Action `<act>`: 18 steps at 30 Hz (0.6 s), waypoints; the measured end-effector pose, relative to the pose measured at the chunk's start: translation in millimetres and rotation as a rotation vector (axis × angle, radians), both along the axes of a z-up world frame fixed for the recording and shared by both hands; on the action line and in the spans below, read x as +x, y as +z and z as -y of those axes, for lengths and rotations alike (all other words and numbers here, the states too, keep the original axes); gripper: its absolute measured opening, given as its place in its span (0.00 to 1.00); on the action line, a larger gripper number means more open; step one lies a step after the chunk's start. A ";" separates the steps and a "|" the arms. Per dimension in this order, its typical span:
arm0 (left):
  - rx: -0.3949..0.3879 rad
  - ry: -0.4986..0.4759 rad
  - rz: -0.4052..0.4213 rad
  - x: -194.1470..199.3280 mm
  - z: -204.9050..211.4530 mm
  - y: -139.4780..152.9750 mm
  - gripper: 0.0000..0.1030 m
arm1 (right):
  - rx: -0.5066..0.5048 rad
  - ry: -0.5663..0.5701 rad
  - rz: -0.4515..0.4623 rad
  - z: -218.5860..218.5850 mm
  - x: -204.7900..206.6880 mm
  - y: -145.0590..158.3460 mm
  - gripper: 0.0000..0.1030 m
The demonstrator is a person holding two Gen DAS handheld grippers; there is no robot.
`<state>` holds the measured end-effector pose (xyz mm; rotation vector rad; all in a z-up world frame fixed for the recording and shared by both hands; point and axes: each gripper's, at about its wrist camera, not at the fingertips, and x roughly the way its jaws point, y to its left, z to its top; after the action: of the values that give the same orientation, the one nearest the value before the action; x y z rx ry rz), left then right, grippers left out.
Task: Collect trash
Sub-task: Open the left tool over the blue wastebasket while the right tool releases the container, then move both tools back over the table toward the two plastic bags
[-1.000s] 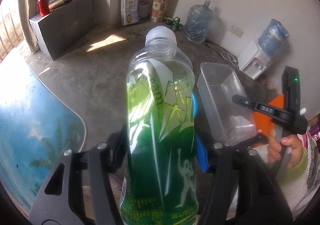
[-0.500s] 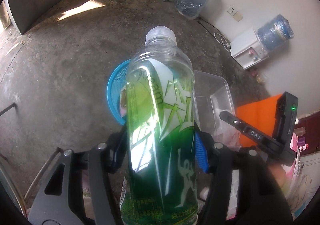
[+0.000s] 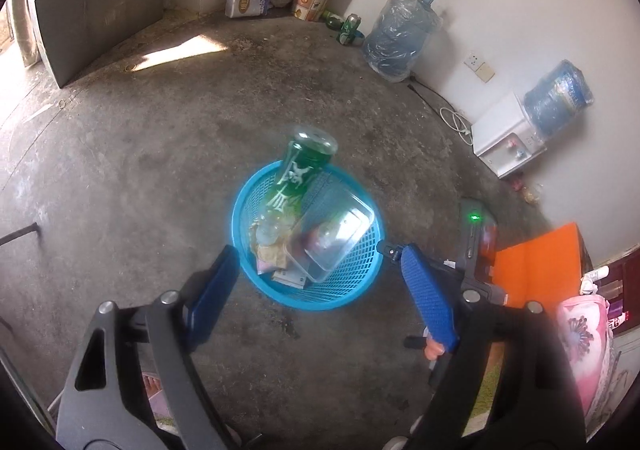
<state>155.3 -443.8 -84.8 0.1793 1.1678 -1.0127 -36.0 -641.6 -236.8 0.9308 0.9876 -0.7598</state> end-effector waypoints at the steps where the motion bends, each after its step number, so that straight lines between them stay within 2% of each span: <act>1: -0.004 0.006 0.006 -0.6 -4.4 2.5 0.76 | 0.002 0.001 0.000 -2.1 -0.9 -2.1 0.32; 8: -0.029 0.016 0.030 -9.0 -21.1 17.9 0.76 | 0.011 -0.013 0.003 -8.0 -16.7 -3.1 0.32; 14: -0.068 0.007 0.061 -21.8 -37.8 42.4 0.76 | -0.004 -0.026 0.053 -16.0 -39.7 20.1 0.33; 18: -0.101 0.003 0.084 -34.8 -60.0 64.5 0.76 | -0.021 -0.008 0.094 -29.5 -54.9 43.0 0.43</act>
<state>120.5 -383.8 -20.2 0.1383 1.0382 -1.0495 -91.0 -612.0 -193.8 0.9445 0.8930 -0.7255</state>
